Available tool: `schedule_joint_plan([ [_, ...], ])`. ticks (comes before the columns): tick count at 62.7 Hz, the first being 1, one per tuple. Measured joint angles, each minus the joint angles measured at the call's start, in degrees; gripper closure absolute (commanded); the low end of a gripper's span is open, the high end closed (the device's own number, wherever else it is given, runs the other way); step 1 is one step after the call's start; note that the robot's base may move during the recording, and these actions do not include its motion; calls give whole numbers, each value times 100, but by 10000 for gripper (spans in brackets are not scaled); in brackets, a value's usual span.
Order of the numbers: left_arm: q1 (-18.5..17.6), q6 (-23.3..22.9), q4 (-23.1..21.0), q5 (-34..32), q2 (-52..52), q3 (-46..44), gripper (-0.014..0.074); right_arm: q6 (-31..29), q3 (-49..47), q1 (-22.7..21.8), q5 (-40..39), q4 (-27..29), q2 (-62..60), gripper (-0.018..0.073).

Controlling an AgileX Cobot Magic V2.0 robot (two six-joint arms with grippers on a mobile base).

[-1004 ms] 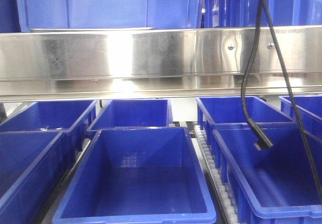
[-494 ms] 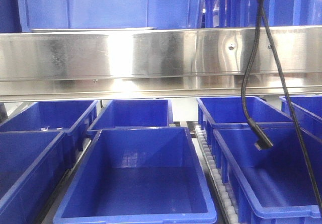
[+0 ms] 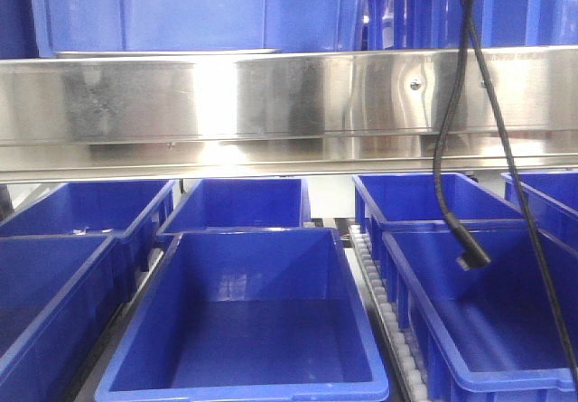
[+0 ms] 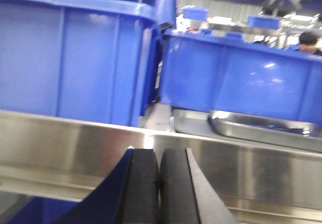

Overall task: Stack silver trays without gaps
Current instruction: 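Raise both grippers up and away from the stacked trays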

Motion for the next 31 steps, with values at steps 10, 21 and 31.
schedule_joint_plan([
  [10,46,0,119,115,0,0,602,0,0,0,-10,0,0,631],
  [21,46,0,779,266,0,0,602,0,0,0,-21,0,0,631],
  [31,21,0,781,266,0,0,602,0,0,0,-21,0,0,631],
])
